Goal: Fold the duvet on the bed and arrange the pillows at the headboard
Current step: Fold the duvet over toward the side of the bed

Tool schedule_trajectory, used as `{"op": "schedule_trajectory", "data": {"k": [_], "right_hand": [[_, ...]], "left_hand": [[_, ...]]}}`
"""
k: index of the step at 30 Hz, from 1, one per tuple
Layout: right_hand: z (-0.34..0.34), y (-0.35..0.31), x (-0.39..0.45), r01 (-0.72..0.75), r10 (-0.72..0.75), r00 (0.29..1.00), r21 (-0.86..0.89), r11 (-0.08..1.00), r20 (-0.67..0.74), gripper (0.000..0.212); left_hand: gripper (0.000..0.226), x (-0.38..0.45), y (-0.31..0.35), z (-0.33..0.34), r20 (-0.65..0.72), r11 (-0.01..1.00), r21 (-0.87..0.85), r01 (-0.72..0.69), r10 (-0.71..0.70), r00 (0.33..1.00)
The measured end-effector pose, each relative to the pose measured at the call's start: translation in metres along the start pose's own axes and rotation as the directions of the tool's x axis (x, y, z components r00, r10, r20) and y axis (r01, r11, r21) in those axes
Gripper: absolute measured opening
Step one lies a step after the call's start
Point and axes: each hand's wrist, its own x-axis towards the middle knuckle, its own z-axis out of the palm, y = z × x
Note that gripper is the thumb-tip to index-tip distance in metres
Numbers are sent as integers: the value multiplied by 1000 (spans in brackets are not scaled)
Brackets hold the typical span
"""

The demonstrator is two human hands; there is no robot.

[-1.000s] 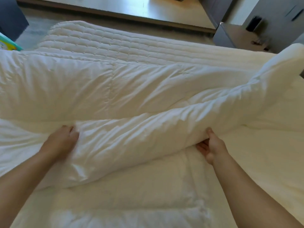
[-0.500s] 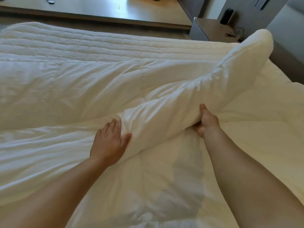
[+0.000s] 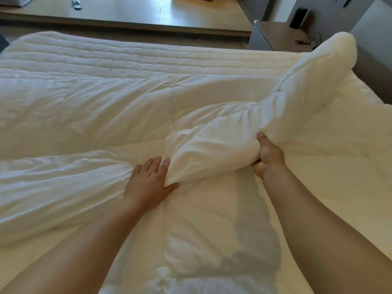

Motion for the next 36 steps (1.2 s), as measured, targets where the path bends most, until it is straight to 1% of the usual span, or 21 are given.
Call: {"op": "schedule_trajectory", "data": {"k": [2, 5, 7, 9, 11, 13, 14, 15, 17, 20, 22, 24, 26, 28, 30, 31, 32, 33, 34, 35, 36], "right_hand": [[-11, -7, -32, 28, -28, 998, 7, 1000, -52, 48], [-46, -14, -90, 25, -26, 992, -9, 1000, -120, 28], [-73, -4, -125, 33, -34, 985, -4, 999, -171, 15], [-91, 19, -144, 3, -11, 973, -32, 999, -229, 10], [-101, 42, -141, -102, 78, 956, -71, 992, -284, 14], [-108, 55, -123, -202, 174, 935, -62, 977, -308, 30], [-110, 58, -108, -205, 180, 938, -53, 977, -297, 38], [-111, 57, -95, -190, 167, 942, -51, 981, -292, 40], [-106, 49, -78, -151, 137, 954, -34, 988, -267, 32], [-92, 27, -83, -59, 55, 975, -14, 998, -217, 20], [-87, 16, -94, -1, 2, 981, 6, 1000, -195, 24], [-84, 5, -111, 36, -29, 983, 32, 999, -179, 39], [-84, -7, -130, 85, -75, 982, 50, 995, -173, 47], [-90, -15, -144, 112, -102, 977, 42, 993, -187, 48], [-99, -6, -151, 108, -106, 966, -5, 994, -237, 41], [-103, 5, -152, 96, -110, 955, -65, 993, -275, 39], [-109, 19, -148, 63, -103, 945, -137, 989, -312, 42], [-117, 35, -140, 12, -87, 936, -215, 976, -342, 54], [-124, 50, -130, -39, -63, 934, -276, 960, -352, 67], [-131, 64, -115, -77, -45, 934, -324, 943, -354, 75], [-136, 74, -100, -115, -25, 932, -360, 926, -362, 77]], "left_hand": [[115, -5, -3, -7, 19, 999, -11, -39, 39, 999], [120, -18, -8, -19, 74, 983, -82, -167, 173, 982], [113, -28, -9, -25, 133, 960, -107, -261, 274, 953], [100, -36, -14, -25, 199, 946, -100, -309, 323, 925], [93, -44, -19, -20, 282, 948, -85, -306, 318, 905], [93, -48, -19, -14, 319, 956, -66, -287, 293, 901], [95, -49, -17, -11, 314, 957, -56, -285, 287, 905], [100, -50, -16, -8, 307, 957, -42, -286, 284, 908], [106, -50, -14, 0, 281, 956, 9, -295, 280, 918], [89, -49, -18, 7, 205, 952, 60, -300, 283, 937], [107, -48, -20, 0, 188, 954, -47, -296, 299, 935], [117, -50, -23, -14, 171, 934, -212, -286, 324, 931], [109, -58, -25, -32, 146, 887, -345, -307, 374, 916], [92, -71, -27, -49, 144, 849, -385, -362, 443, 885], [86, -83, -29, -52, 203, 848, -333, -411, 491, 847], [88, -87, -31, -49, 267, 857, -291, -426, 500, 824], [92, -89, -33, -43, 349, 867, -249, -431, 495, 796], [97, -87, -36, -34, 415, 878, -225, -422, 478, 774], [102, -85, -37, -28, 442, 885, -234, -403, 466, 766], [104, -79, -37, -23, 412, 885, -313, -345, 453, 791], [102, -72, -34, -20, 303, 857, -444, -263, 419, 856]]}}
